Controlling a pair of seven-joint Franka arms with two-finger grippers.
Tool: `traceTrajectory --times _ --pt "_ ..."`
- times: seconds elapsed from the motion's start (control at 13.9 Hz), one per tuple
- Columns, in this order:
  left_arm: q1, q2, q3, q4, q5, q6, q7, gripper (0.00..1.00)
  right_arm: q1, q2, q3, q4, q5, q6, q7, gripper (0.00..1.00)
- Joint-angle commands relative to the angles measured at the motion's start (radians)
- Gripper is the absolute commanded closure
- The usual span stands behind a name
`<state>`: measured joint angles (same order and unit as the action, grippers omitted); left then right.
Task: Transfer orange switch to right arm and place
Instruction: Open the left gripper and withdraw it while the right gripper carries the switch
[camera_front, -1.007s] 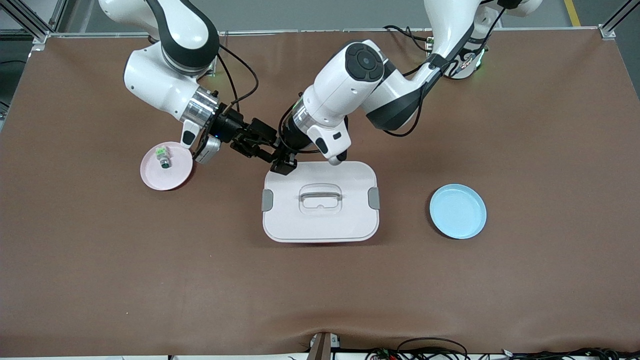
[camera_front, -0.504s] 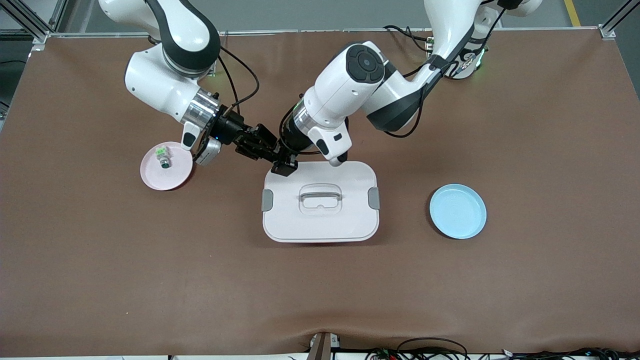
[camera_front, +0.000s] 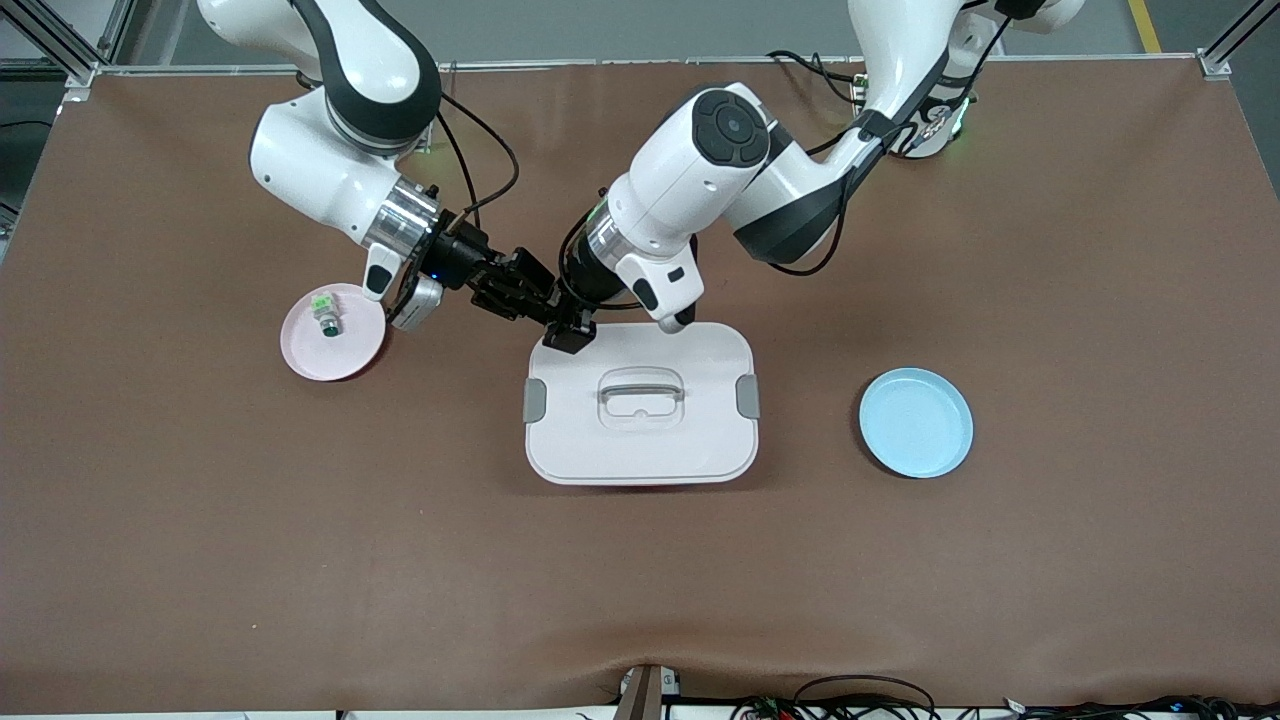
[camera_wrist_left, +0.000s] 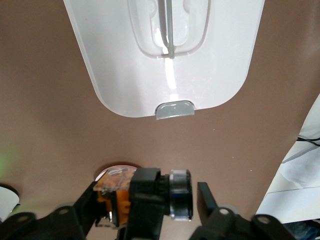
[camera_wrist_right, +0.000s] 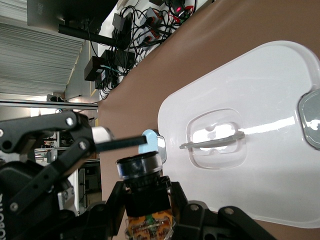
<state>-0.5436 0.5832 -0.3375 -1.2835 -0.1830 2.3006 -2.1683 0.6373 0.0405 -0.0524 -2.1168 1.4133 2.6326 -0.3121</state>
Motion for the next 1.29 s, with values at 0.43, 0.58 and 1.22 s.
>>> traceTrajectory --times 0.43,0.58,1.22 --pt "0.060 -0.057 0.071 0.015 0.180 -0.093 0.137 0.00 -0.057 -0.001 -0.018 0.006 -0.202 -0.103 -0.039 1.00" --pt "0.095 -0.088 0.072 0.013 0.186 -0.183 0.275 0.00 -0.120 -0.005 -0.018 0.008 -0.360 -0.214 -0.057 1.00" --pt "0.401 -0.177 0.072 0.006 0.188 -0.506 0.785 0.00 -0.288 -0.089 -0.020 -0.038 -1.098 -0.513 -0.330 1.00"
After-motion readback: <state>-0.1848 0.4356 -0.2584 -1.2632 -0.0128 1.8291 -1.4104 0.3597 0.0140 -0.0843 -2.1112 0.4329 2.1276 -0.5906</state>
